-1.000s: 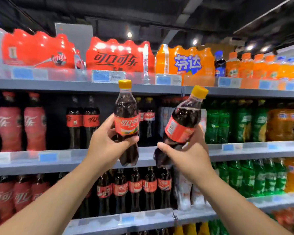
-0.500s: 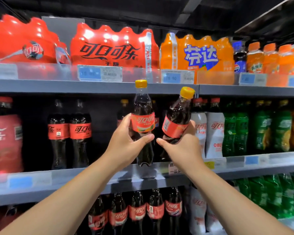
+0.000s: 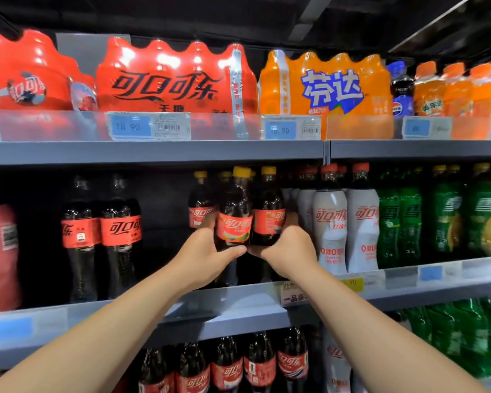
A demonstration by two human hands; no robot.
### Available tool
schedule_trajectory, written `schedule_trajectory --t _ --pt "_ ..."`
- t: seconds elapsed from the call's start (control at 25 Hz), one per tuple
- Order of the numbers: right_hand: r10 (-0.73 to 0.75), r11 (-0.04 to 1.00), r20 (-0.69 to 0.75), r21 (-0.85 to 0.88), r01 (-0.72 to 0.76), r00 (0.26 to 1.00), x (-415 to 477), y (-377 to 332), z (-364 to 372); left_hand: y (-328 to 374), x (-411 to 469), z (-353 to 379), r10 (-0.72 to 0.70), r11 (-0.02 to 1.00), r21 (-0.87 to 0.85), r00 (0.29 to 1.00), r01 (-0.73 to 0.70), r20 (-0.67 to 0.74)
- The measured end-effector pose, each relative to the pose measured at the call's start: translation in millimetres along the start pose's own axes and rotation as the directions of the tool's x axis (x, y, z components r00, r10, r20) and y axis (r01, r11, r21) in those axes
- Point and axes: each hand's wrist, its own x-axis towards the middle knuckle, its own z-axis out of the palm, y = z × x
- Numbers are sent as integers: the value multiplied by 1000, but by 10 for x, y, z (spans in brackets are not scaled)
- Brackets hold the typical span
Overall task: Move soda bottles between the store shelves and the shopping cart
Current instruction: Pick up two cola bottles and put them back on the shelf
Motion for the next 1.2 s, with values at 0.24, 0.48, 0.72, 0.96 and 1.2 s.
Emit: schedule_trajectory --t 0.24,0.48,0.72,0.96,1.2 --pt "87 995 96 36 -91 992 234 -4 170 -110 243 174 -199 979 -61 978 195 -57" --pt "57 994 107 89 -66 993 286 121 237 -157 312 169 -250 962 79 962 260 -111" --pt "-1 970 25 245 -5 1000 218 216 228 -126 295 174 -256 943 196 962 270 -94" --pt "3 880 -56 474 24 998 169 238 207 -113 236 103 -188 950 210 962 230 -199" --pt "-111 895 -128 418 155 986 104 203 119 -90 165 135 -27 999 -50 972 15 -234"
